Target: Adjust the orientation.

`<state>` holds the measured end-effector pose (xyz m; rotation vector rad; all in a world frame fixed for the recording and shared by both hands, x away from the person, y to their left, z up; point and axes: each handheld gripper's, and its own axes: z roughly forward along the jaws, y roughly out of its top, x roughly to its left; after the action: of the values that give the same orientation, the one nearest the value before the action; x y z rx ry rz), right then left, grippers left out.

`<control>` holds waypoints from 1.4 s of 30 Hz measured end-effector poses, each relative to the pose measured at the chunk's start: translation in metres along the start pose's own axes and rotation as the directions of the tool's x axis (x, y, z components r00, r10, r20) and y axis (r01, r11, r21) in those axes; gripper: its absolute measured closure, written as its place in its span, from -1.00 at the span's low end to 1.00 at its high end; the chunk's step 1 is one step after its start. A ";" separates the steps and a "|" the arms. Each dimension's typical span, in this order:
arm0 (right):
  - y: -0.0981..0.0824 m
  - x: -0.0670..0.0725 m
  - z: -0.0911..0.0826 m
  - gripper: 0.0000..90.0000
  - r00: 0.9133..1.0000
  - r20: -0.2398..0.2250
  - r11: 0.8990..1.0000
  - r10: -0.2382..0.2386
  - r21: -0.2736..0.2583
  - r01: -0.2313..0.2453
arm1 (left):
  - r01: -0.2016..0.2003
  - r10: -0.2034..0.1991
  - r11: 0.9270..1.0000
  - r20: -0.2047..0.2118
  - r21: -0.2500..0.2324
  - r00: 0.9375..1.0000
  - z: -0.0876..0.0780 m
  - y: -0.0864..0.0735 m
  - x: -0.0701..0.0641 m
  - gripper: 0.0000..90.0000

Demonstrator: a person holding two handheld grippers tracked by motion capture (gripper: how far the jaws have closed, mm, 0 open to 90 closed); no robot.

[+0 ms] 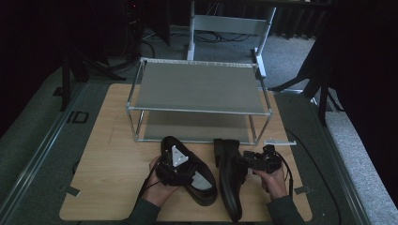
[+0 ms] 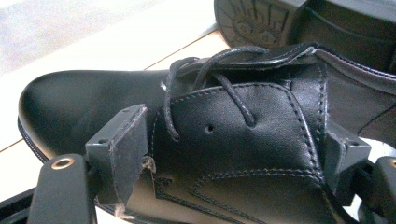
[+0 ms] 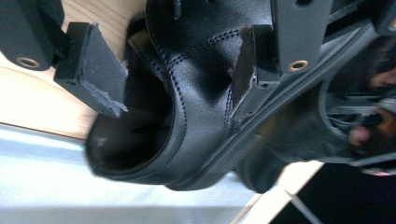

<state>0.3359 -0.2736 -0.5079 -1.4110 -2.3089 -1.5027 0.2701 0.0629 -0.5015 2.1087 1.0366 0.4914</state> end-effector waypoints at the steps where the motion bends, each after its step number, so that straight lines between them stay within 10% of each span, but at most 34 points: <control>1: 0.002 0.000 0.002 -0.21 1.000 -0.026 1.000 0.007 0.006 -0.007 | 0.000 0.000 1.000 0.000 0.000 1.000 0.000 0.000 0.000 -0.50; 4: 0.010 0.006 0.011 0.04 0.994 -0.109 0.999 0.016 0.035 -0.012 | -0.004 0.004 1.000 -0.001 -0.001 1.000 0.000 0.000 0.000 -0.50; 13: 0.014 0.012 -0.001 0.38 0.994 -0.106 0.997 0.006 0.073 0.001 | -0.011 0.011 1.000 -0.001 0.000 1.000 0.001 -0.001 0.000 -0.52; 25: 0.000 0.006 -0.032 0.83 0.978 -0.177 0.993 0.114 0.014 -0.114 | -0.016 0.016 1.000 -0.003 0.000 1.000 0.001 -0.002 0.000 -0.54; 33: -0.001 0.016 -0.064 0.85 0.994 0.010 0.992 0.112 -0.054 -0.112 | -0.017 0.017 1.000 -0.004 0.002 1.000 0.002 -0.002 0.000 -0.54; 37: -0.001 0.012 -0.072 0.85 0.985 0.093 0.987 0.147 -0.086 -0.139 | -0.017 0.017 1.000 -0.004 0.002 1.000 0.002 -0.002 0.000 -0.54; 42: 0.002 0.006 -0.079 0.85 0.952 0.245 0.978 0.185 -0.136 -0.156 | -0.017 0.017 1.000 -0.005 0.001 1.000 0.002 -0.002 0.000 -0.54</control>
<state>0.3015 -0.3281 -0.4620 -1.8856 -2.1895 -1.5034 0.2707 0.0627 -0.5041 2.1197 1.0221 0.5050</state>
